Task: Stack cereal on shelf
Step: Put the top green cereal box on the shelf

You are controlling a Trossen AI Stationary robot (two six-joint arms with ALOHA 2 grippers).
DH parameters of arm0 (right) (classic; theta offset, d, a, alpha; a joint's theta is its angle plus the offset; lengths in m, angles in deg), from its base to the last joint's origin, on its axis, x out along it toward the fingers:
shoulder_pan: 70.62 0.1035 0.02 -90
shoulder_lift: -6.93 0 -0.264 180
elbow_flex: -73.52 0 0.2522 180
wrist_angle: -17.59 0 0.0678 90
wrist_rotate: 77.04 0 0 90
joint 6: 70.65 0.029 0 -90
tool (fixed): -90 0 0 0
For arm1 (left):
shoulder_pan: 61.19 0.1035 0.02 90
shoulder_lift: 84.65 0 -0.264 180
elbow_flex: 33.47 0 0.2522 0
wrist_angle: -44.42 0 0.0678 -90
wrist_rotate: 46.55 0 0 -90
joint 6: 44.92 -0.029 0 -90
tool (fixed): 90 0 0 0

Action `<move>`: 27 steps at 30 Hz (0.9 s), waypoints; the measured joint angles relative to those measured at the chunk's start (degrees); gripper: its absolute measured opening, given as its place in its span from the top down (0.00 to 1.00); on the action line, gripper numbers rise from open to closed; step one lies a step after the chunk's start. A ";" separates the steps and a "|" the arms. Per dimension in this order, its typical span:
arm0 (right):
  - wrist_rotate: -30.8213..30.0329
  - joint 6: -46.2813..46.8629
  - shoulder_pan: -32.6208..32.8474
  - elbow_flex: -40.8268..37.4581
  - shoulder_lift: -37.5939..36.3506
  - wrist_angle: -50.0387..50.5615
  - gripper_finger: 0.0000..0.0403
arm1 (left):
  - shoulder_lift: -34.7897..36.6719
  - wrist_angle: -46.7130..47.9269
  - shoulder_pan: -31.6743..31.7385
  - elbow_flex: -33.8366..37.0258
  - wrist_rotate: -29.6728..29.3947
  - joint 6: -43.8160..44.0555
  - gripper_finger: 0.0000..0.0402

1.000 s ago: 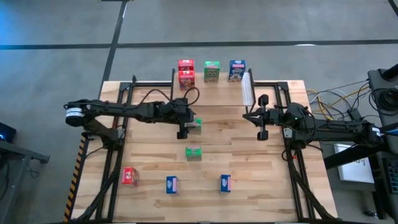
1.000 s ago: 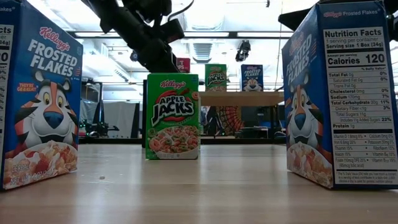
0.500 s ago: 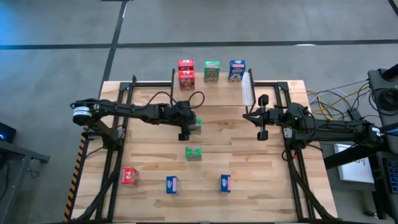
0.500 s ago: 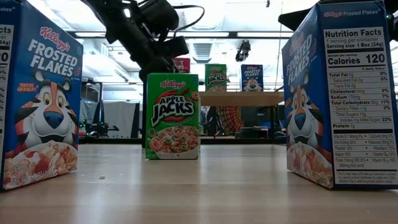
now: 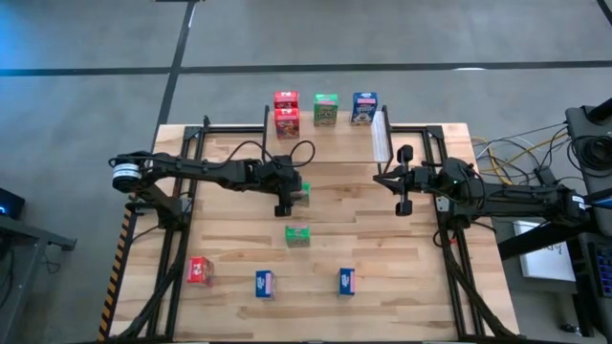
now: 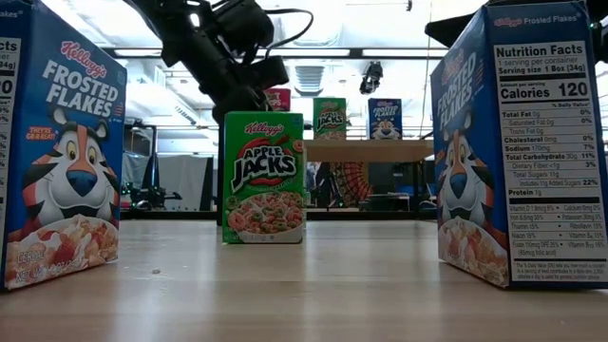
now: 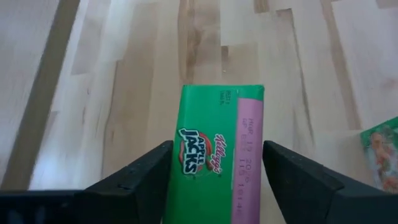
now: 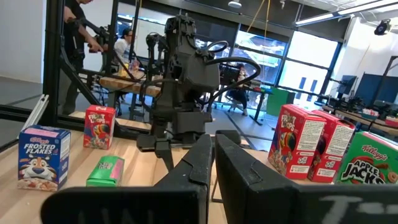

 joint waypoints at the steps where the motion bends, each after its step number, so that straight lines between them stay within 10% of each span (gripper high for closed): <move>1: 0.00 0.00 0.00 0.00 0.00 0.00 0.97 | 0.00 0.00 0.00 -0.02 0.58 0.17 0.45; 27: -0.02 0.33 -0.01 0.00 0.00 0.04 0.97 | 0.24 16.87 -1.18 -22.88 7.99 -2.96 0.60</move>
